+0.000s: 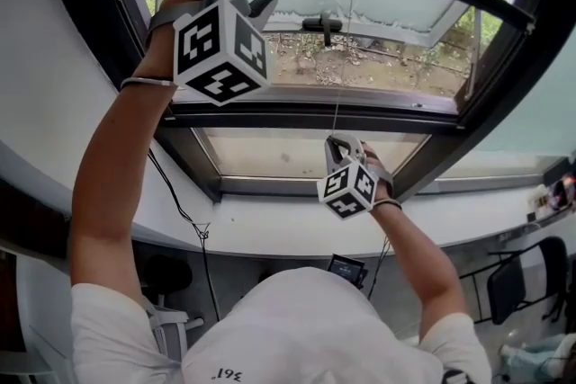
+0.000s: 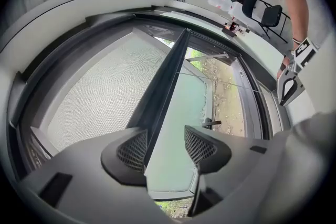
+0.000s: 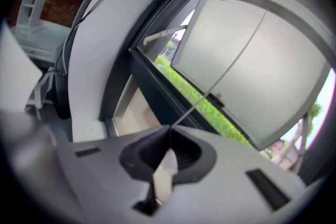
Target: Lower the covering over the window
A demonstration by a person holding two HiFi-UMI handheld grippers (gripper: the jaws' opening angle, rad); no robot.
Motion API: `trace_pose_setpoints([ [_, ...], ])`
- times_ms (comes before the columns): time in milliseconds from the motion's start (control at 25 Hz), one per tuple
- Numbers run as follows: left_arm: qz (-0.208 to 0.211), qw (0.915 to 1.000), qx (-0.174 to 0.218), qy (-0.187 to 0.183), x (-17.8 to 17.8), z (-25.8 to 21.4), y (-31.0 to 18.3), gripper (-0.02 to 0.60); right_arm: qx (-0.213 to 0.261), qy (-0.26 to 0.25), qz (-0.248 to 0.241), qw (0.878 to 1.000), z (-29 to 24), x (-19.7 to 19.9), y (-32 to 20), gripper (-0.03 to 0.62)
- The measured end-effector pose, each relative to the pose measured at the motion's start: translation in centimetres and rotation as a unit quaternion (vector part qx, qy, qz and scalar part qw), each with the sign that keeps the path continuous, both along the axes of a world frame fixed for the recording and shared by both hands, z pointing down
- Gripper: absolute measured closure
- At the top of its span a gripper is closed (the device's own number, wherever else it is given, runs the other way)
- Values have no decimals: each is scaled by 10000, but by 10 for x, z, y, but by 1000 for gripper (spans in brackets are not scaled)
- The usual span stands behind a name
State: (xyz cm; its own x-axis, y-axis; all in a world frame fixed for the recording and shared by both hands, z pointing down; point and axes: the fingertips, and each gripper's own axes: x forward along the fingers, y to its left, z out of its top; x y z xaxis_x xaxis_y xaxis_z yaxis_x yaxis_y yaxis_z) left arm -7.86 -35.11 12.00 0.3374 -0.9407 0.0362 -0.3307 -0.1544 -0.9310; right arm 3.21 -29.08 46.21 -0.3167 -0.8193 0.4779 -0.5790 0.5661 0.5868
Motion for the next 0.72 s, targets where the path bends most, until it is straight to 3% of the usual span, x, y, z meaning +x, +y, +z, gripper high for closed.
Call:
trace_pose_setpoints([
  [240, -129, 9997, -77, -174, -2, 1, -1, 364, -709, -1084, 260, 9912, 4, 3, -18, 564],
  [360, -204, 9993, -46, -301, -1, 2, -1, 364, -970, -1405, 342, 9847, 2, 7, -23, 481],
  [720, -230, 9986, -311, -373, -2, 7, -4, 364, -1211, -1187, 88, 9855, -1, 16, -20, 359],
])
